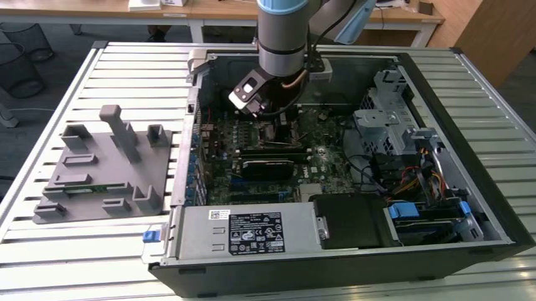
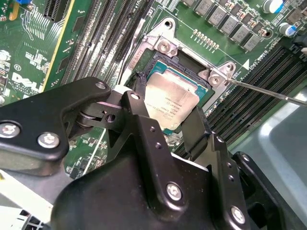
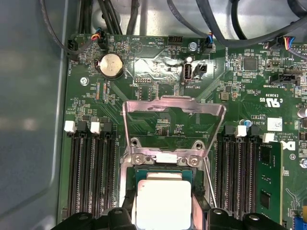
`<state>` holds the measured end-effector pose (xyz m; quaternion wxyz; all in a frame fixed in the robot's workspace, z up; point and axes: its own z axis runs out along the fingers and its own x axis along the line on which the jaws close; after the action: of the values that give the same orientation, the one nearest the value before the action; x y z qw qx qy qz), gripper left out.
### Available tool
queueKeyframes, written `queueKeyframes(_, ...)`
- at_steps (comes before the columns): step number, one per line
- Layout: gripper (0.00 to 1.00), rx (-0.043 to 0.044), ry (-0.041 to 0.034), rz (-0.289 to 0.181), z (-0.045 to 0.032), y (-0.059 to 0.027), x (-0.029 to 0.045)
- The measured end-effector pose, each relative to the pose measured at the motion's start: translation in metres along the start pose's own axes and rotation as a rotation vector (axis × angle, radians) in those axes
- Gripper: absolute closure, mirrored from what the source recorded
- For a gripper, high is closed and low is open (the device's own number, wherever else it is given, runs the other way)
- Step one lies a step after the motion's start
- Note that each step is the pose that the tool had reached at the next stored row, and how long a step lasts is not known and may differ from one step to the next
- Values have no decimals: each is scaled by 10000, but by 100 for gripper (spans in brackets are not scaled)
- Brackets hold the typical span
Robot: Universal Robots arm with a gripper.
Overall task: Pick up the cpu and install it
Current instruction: 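Place the cpu into insertion slot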
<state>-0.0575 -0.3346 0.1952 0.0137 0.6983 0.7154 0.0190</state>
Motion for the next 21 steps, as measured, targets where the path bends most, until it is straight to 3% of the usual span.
queueKeyframes(16,46,-55,2,-1,34,-13,1)
queueKeyframes(19,45,-54,2,-1,35,-13,1)
queueKeyframes(20,38,-53,0,-1,30,-13,0)
queueKeyframes(21,38,-53,5,0,25,-13,0)
